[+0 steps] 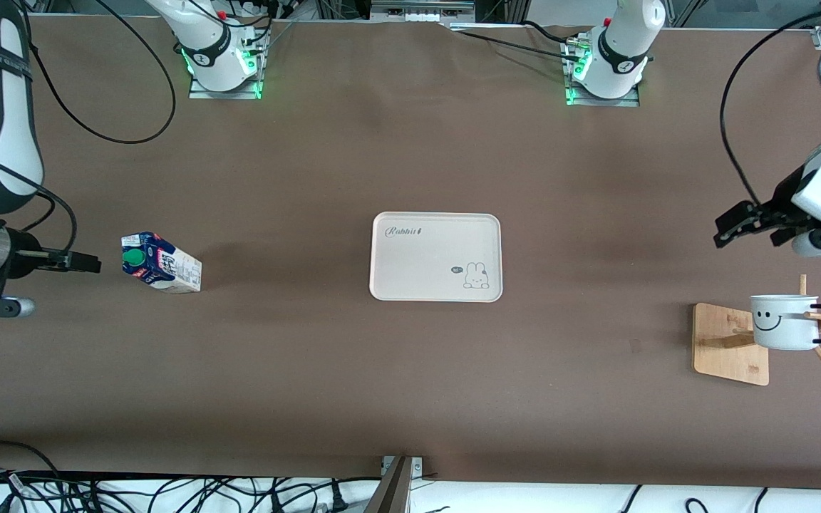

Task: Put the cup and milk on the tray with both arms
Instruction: 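Reach the right gripper to the milk carton while the left gripper approaches the mug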

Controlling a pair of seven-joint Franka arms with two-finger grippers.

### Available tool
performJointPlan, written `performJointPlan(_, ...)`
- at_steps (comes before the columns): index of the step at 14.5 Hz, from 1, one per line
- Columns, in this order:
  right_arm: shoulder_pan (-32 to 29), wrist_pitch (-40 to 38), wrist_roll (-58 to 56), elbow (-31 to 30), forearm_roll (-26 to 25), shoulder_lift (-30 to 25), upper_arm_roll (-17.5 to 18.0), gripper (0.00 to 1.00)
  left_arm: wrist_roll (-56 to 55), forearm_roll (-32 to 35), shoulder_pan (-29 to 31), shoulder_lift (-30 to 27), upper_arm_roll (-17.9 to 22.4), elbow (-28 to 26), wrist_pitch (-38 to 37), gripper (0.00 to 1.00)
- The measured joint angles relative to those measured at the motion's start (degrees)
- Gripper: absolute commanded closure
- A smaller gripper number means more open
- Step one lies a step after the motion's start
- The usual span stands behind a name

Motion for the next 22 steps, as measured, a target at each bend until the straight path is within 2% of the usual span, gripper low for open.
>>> performJointPlan(5,0.3,0.2,0.0,0.0,4.0,0.3,0.3,0.00,0.0,0.0,0.0,0.2,0.0,-1.3,6.0,0.00)
performJointPlan(13,2.8,2.3,0.1,-2.5,4.1,3.0,0.4,0.00,6.5,0.0,0.7,0.2,0.1,-4.5,7.3,0.00)
performJointPlan(20,2.8,3.5,0.1,-4.9,4.1,3.0,0.4,0.00,7.1,0.0,1.1,-0.9,0.2,-9.6,15.8,0.00)
performJointPlan(22,2.8,4.3,0.1,-6.2,4.1,2.7,0.4,0.00,7.1,0.0,1.9,-2.8,0.3,-13.1,21.5,0.00)
